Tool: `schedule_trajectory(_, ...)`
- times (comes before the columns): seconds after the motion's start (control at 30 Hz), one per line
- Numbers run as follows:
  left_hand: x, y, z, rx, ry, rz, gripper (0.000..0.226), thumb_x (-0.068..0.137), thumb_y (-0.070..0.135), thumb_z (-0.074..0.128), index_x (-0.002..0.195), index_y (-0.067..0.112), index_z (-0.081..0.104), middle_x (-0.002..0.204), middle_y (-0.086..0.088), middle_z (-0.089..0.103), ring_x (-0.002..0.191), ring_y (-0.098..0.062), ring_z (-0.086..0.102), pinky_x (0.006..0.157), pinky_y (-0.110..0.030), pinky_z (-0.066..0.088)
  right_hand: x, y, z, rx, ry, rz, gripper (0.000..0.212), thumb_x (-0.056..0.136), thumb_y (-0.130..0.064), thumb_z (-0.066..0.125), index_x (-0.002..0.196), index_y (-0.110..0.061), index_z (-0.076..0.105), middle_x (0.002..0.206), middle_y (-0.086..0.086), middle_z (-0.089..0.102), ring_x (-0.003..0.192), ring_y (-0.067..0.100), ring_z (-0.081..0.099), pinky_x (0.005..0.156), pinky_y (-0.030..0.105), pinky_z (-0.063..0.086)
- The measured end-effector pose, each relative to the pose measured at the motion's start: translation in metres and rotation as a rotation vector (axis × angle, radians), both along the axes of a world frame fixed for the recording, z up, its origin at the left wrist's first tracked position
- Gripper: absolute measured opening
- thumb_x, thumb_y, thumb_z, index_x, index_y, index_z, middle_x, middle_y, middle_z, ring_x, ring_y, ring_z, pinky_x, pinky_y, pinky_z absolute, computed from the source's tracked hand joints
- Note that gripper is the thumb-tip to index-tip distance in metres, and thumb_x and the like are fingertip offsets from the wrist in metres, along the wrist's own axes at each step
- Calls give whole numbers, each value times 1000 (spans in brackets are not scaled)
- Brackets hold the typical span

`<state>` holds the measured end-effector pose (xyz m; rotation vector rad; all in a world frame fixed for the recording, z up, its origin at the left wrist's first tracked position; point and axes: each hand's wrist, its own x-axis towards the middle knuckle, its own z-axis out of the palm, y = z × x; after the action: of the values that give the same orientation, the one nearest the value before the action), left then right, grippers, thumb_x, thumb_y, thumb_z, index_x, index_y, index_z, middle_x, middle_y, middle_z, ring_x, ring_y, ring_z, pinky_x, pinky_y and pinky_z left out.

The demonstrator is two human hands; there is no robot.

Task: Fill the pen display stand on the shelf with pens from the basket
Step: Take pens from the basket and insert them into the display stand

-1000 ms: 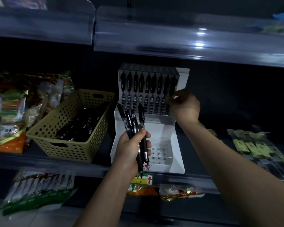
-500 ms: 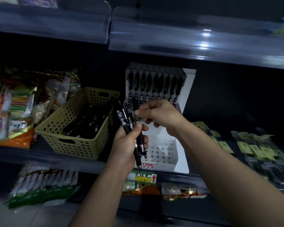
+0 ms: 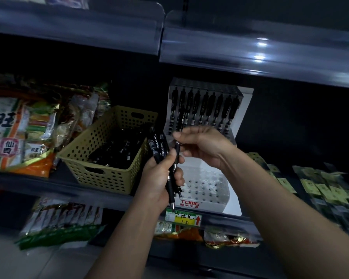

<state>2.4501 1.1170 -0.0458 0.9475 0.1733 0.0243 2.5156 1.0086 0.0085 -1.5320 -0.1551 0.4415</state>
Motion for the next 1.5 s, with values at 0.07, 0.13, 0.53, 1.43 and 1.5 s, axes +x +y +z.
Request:
schedule_trajectory(0.07,0,2,-1,-16,36,13,10,95,16,54,95,6,58,66,0,59,40,-9,41,37,-19,34,4,2,3,24,-19,-101,9,80,-5,71,79,-4,62,63,3,64,50,9,59,49,17,52)
schedule_trajectory(0.13,1,4,-2,-32,70,22,8,95,15,54,93,8,56,64,0,60,39,-9,41,37,-19,34,9,4,6,72,-72,-249,13,78,-4,74,85,-3,62,66,4,65,49,11,59,51,19,54)
schedule_trajectory(0.53,-1,13,-6,-18,130,39,10,95,15,56,86,10,55,68,-2,58,40,-10,41,37,-20,34,32,32,2,72,-453,-691,27,74,-3,79,69,-16,56,70,2,62,75,23,64,76,36,57)
schedule_trajectory(1.43,-2,27,-10,-24,129,69,7,95,14,56,89,11,57,70,-3,58,41,-11,43,39,-20,35,48,53,-20,-635,-653,-650,15,78,-31,76,83,-17,71,85,3,72,82,22,67,68,27,49)
schedule_trajectory(1.5,-2,27,-10,-21,126,69,7,95,14,56,89,11,57,70,-3,58,41,-10,43,40,-20,36,49,52,-18,-647,-636,-647,15,79,-31,75,85,-17,71,85,4,72,82,22,67,66,23,45)
